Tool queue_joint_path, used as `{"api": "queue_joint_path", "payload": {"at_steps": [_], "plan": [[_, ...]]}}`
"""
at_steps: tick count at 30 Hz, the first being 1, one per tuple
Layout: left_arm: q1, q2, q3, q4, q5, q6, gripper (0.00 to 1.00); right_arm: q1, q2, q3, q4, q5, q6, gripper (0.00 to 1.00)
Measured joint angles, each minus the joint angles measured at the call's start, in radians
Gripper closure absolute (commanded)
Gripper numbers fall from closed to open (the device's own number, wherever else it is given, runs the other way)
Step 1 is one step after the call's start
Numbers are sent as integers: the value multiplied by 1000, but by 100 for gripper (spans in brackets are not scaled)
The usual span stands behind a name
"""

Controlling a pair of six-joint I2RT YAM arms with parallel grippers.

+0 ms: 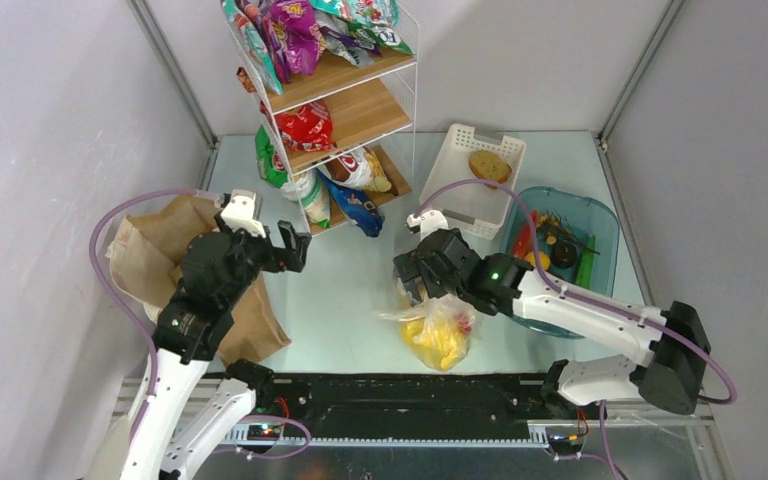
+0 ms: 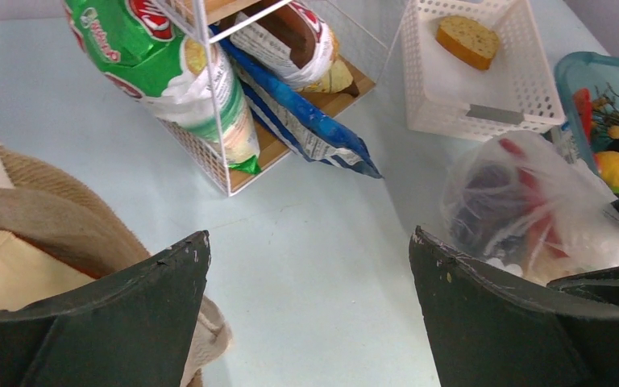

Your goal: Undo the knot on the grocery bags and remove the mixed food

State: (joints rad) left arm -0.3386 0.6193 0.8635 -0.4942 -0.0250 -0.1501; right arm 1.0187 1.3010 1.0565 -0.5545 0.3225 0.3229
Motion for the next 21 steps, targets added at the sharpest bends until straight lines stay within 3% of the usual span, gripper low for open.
{"api": "queue_joint_path", "payload": {"at_steps": [7,13,21], "plan": [[-40,7,-1,16,64,1,3,93,-165,5,-3,47,-13,1],[-159,38,-13,31,82,1,3,133,-348,20,-67,126,53,1],[-397,327,93,52,104,-30,6,170,-519,-96,-247,205,207,1]]}}
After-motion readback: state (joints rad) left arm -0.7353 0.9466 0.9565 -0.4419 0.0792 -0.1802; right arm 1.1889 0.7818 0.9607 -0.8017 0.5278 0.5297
